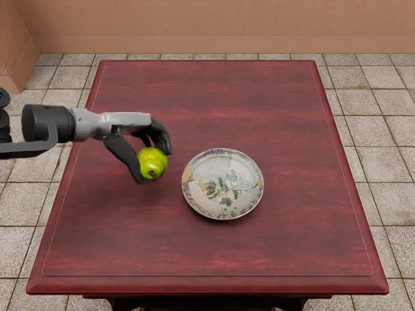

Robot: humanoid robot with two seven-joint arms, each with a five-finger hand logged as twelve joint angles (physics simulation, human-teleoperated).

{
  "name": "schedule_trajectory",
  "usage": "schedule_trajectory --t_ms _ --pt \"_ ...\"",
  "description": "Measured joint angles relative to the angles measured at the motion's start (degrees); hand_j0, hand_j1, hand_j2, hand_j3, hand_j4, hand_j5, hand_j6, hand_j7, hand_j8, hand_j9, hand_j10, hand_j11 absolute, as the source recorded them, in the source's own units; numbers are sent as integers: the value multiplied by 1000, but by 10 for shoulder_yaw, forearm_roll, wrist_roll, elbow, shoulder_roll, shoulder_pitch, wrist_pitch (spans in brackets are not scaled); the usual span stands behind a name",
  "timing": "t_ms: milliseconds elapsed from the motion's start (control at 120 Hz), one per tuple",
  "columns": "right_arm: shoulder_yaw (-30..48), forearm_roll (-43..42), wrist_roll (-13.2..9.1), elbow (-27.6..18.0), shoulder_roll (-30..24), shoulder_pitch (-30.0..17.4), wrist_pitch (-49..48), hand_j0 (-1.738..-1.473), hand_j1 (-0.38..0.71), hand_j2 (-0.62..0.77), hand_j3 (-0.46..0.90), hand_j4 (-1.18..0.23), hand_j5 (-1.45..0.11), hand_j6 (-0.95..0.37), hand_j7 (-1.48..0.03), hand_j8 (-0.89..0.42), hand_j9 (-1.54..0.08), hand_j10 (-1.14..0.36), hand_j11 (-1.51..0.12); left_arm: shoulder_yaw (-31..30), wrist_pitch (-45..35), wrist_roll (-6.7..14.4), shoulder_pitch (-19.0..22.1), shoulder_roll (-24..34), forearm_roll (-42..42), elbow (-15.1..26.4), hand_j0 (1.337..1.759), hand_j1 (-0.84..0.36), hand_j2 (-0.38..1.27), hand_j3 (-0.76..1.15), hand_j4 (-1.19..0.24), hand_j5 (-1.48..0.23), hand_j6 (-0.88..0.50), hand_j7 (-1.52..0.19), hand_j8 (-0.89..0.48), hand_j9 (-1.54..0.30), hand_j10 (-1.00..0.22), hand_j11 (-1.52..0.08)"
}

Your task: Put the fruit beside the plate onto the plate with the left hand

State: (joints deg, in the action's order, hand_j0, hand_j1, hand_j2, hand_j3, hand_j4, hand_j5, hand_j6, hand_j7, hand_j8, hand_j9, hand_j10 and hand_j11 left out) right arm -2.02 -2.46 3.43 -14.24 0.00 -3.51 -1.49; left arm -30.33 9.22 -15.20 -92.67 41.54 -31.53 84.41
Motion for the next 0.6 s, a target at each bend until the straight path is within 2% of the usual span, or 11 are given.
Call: schedule_trajectory --t_ms 233,600 --pt "0 0 0 0 0 0 0 -1658 -325 -4 0 -20 -26 -20 -26 -20 -26 -20 -26 49 0 1 3 -1 2 -3 1658 -274 623 0 -572 -780 -472 -762 -420 -761 -530 -758" --pt "0 0 0 0 0 0 0 -1658 -325 -4 0 -20 -26 -20 -26 -20 -26 -20 -26 116 -4 2 50 -17 5 -16 1657 -238 444 0 -578 -763 -453 -757 -411 -761 -512 -762"
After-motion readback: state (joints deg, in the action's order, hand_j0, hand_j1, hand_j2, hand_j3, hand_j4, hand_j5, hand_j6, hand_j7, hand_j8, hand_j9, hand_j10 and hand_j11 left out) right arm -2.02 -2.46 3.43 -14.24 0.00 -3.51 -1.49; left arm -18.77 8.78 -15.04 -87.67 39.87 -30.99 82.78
